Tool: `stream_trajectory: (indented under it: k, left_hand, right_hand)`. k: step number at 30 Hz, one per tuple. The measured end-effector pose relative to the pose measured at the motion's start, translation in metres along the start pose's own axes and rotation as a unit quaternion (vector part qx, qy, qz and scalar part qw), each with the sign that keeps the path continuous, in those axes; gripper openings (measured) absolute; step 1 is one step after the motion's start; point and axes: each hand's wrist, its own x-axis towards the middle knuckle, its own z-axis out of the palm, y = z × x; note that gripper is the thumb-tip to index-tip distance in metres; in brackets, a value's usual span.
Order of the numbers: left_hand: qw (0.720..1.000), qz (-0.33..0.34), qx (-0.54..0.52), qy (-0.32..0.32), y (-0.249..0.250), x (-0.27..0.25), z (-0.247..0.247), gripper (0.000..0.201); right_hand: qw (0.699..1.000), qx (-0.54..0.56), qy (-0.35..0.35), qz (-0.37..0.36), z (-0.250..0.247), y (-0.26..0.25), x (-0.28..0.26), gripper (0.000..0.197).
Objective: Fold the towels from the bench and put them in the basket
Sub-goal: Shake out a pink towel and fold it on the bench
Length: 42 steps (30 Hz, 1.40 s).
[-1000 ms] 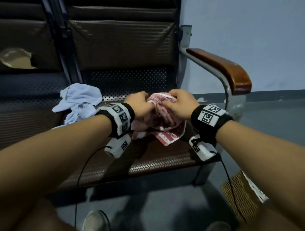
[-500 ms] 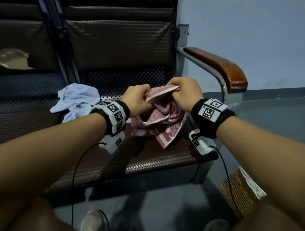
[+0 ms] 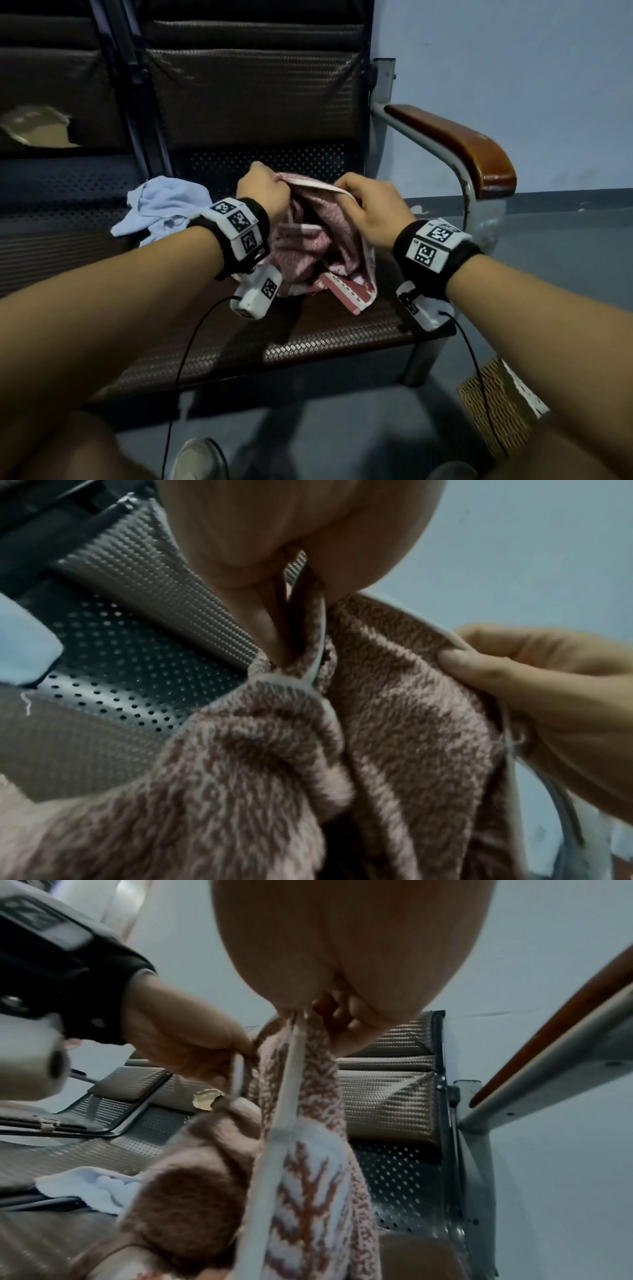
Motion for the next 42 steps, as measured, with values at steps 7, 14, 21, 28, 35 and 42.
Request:
stream_trajectory:
  k: [7, 14, 21, 28, 35, 42]
  left_hand:
    - [0.991, -0.047, -0.125, 0.016, 0.005, 0.001, -0.007, 0.024]
    - [0.994, 0.038, -0.089, -0.041, 0.005, -0.009, -0.001, 0.033]
    - [0.938, 0.024, -0.262, -0.227, 0.026, -0.025, -0.003, 0.033]
    - [0.966, 0.001, -0.245, -0.079, 0.021, -0.017, -0.005, 0.025]
    - [0.959, 0.005, -0.276, -0.071, 0.021, -0.013, -0.005, 0.036]
    - [0.963, 0.036, -0.266, -0.014, 0.024, -0.012, -0.006, 0.052]
  right_hand:
    - [0.994, -0.01, -0.092, -0.065, -0.002, -0.025, 0.0, 0.044]
    - [0.987, -0.022, -0.155, 0.048, 0.021, -0.028, -0.005, 0.026]
    - [0.986, 0.0, -0.102, 0.131, 0.033, -0.028, 0.004, 0.02]
    - [0.984, 0.078, -0.038, 0.156, 0.029, -0.03, 0.01, 0.04]
    - [0.973, 0.156, -0.05, 0.165, 0.026, -0.033, 0.008, 0.043]
    - [0.976, -0.086, -0.11, 0.169, 0.021, -0.024, 0.014, 0.026]
